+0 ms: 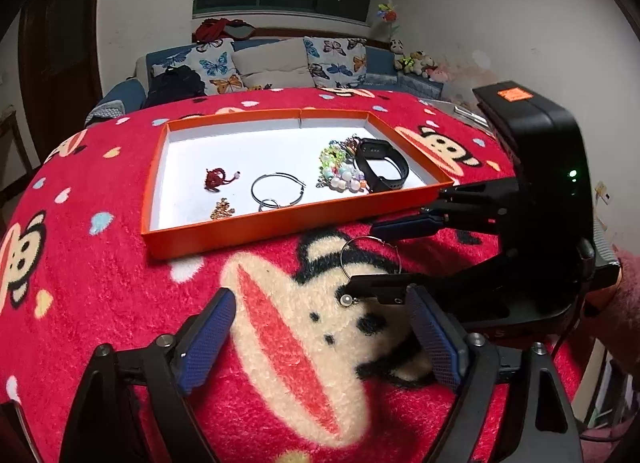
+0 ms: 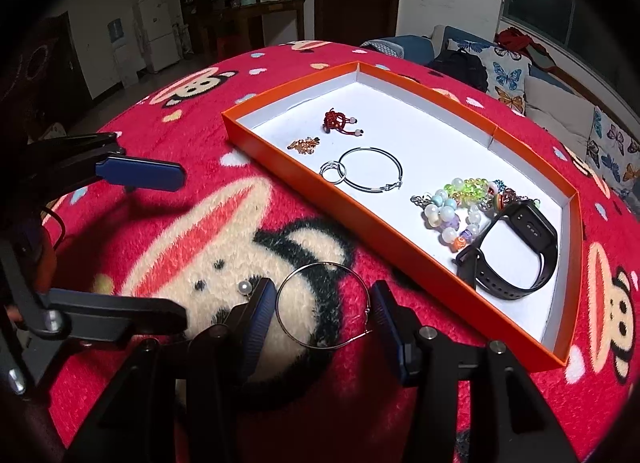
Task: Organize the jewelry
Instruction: 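Grasp the small silver stud earring with the left tool while the right tool holds the hoop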
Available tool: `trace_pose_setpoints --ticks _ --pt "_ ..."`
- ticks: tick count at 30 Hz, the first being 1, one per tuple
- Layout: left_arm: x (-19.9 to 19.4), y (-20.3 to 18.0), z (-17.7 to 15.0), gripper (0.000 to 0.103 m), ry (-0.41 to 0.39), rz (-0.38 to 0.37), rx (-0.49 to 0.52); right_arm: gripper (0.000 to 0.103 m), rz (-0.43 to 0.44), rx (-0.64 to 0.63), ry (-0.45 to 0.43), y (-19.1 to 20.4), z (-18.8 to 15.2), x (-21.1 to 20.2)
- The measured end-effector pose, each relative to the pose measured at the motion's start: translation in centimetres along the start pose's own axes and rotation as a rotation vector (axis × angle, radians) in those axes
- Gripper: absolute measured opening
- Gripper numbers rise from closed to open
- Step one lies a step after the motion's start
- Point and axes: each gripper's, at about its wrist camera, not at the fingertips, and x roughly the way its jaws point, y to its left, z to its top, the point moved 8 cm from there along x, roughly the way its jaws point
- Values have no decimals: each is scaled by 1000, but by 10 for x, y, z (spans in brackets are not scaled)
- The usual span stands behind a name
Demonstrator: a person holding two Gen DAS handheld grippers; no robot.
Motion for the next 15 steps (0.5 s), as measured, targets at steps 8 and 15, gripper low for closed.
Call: trace_pose_setpoints --ticks 8,15 --pt "18 -4 -5 60 47 5 47 55 -11 33 -6 -8 -6 -7" --pt "33 -12 -7 47 77 -10 99 55 -13 91 -15 -19 -15 -15"
